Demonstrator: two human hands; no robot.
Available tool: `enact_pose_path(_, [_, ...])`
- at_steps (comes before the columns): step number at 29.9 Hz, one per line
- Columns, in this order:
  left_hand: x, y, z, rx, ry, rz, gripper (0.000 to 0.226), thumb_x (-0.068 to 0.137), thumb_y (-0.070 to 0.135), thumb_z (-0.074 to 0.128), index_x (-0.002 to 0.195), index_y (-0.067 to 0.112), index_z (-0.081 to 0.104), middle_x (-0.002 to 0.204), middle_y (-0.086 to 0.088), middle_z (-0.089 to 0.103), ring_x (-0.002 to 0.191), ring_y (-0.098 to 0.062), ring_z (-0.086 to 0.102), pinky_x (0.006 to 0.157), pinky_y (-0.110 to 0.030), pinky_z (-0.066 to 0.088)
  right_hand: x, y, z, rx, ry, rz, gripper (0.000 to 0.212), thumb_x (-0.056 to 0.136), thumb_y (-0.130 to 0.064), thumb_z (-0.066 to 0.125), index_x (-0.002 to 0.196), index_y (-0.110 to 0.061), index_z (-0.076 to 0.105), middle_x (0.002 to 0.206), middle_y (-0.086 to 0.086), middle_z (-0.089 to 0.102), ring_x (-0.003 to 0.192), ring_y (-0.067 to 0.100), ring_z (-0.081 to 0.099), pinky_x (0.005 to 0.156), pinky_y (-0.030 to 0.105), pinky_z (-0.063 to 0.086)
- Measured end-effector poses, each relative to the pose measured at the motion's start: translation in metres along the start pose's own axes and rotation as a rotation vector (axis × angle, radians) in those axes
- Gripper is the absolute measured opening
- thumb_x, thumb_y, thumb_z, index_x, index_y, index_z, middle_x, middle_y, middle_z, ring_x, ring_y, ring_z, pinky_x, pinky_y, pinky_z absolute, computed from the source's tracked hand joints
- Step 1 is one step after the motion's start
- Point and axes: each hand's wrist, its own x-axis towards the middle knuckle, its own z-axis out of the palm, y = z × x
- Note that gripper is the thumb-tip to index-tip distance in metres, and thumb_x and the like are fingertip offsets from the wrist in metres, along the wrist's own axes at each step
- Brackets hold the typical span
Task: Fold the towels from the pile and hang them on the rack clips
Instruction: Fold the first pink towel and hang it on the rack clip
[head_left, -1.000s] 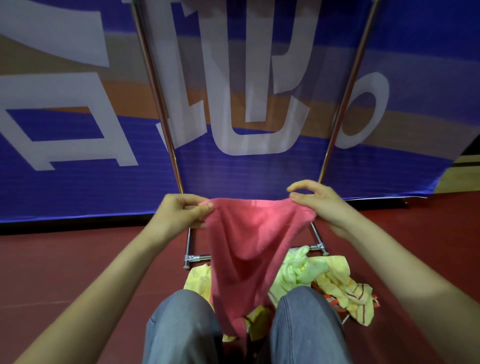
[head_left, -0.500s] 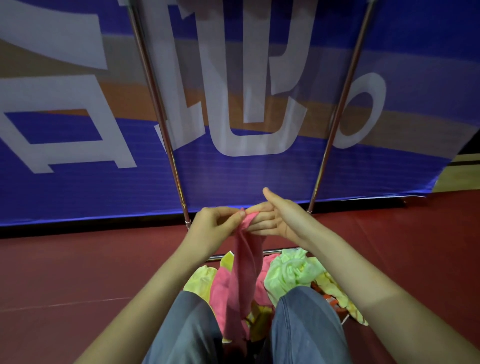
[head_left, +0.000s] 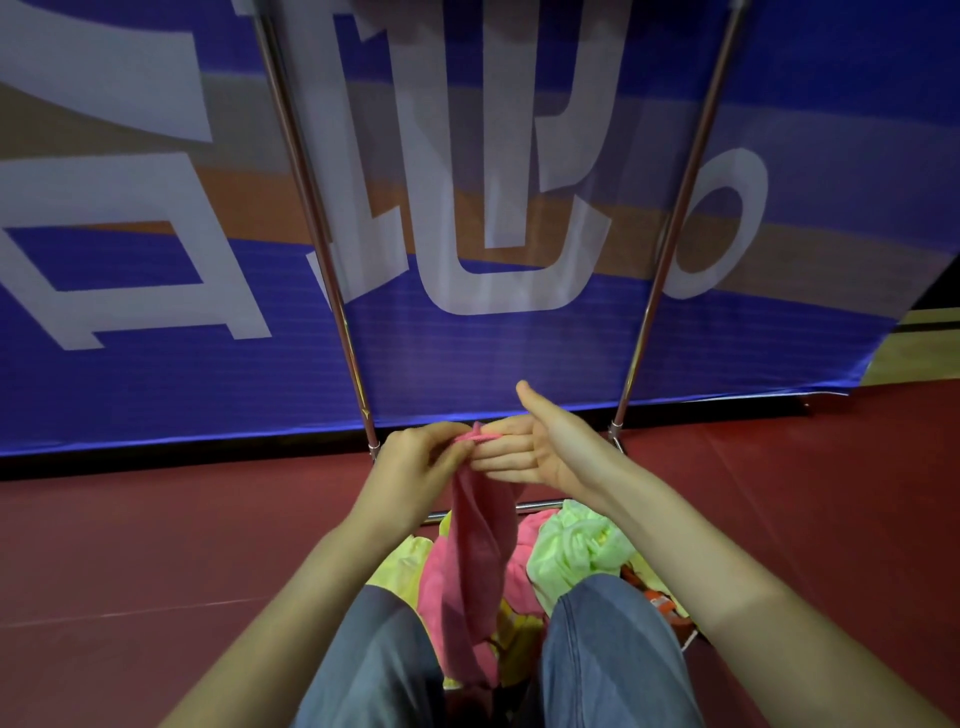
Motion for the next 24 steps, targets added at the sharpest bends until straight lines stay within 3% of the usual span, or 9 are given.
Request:
enact_pose_path(4, [0.003, 0.001, -0.010, -0.040, -0.050, -0.023, 0.017, 0.089, 0.007, 0.050, 0.095, 0.003, 0.066, 0.079, 0.002, 0.063, 0.068, 0.016, 0.054, 0.068, -0.006, 0.038, -0.004, 0.009, -0.006, -0.248, -0.001, -0.078, 0.029, 0.094, -0.035, 0.039, 0.089, -0.013, 0.056, 0.077, 0.008, 0.069, 0.067, 0.017, 0.067, 0.068, 0.023, 0.054])
enact_pose_path(7, [0.005, 0.005, -0.021, -0.082, -0.070, -0.029, 0.016, 0.090, 0.008, 0.049, 0.086, 0.014, 0.063, 0.078, -0.002, 0.061, 0.067, 0.004, 0.052, 0.066, -0.009, 0.039, -0.003, 0.017, -0.020, -0.528, -0.072, -0.075, 0.019, 0.091, -0.022, 0.051, 0.074, -0.014, 0.051, 0.046, -0.005, 0.059, 0.040, 0.006, 0.056, 0.048, 0.017, 0.044])
enact_pose_path(9, [0.007, 0.006, -0.030, -0.110, -0.060, -0.032, 0.021, 0.091, 0.009, 0.048, 0.080, 0.023, 0.059, 0.078, -0.003, 0.061, 0.068, 0.001, 0.051, 0.069, -0.015, 0.042, -0.002, 0.022, -0.031, -0.637, -0.103, -0.026, 0.019, 0.090, -0.018, 0.054, 0.073, -0.012, 0.048, 0.037, -0.005, 0.054, 0.033, 0.005, 0.050, 0.042, 0.016, 0.040])
enact_pose_path(14, [0.011, 0.007, -0.053, -0.065, -0.056, -0.038, 0.018, 0.092, 0.015, 0.047, 0.091, 0.010, 0.063, 0.088, -0.010, 0.067, 0.082, -0.020, 0.062, 0.084, -0.039, 0.049, 0.000, 0.024, -0.055, -0.820, -0.032, -0.033, 0.028, 0.088, -0.019, 0.057, 0.064, -0.016, 0.043, 0.041, -0.006, 0.050, 0.034, 0.005, 0.048, 0.041, 0.018, 0.038])
enact_pose_path(18, [0.010, 0.001, -0.064, 0.250, -0.102, 0.013, 0.022, 0.093, 0.022, 0.045, 0.096, 0.010, 0.062, 0.089, -0.006, 0.067, 0.085, -0.024, 0.062, 0.078, -0.035, 0.047, -0.006, 0.003, -0.071, -0.876, 0.165, -0.336, 0.019, 0.085, -0.015, 0.061, 0.068, -0.012, 0.053, 0.062, -0.003, 0.048, 0.055, -0.002, 0.044, 0.062, 0.024, 0.038])
enact_pose_path(21, [0.010, -0.001, -0.067, 0.367, -0.051, 0.025, 0.025, 0.094, 0.025, 0.041, 0.102, 0.010, 0.060, 0.096, -0.008, 0.066, 0.088, -0.027, 0.060, 0.073, -0.031, 0.040, -0.015, -0.017, -0.067, -0.889, 0.257, -0.531, 0.013, 0.085, -0.016, 0.060, 0.079, -0.004, 0.059, 0.077, 0.008, 0.060, 0.076, 0.007, 0.052, 0.075, 0.030, 0.041])
enact_pose_path(24, [0.018, 0.005, -0.075, 0.411, 0.049, 0.055, 0.028, 0.094, 0.024, 0.040, 0.109, 0.009, 0.058, 0.104, -0.012, 0.065, 0.093, -0.031, 0.060, 0.077, -0.034, 0.042, -0.020, -0.040, -0.057, -0.914, 0.343, -0.669, 0.014, 0.083, -0.020, 0.062, 0.078, -0.007, 0.061, 0.073, 0.004, 0.061, 0.073, 0.015, 0.055, 0.074, 0.036, 0.045])
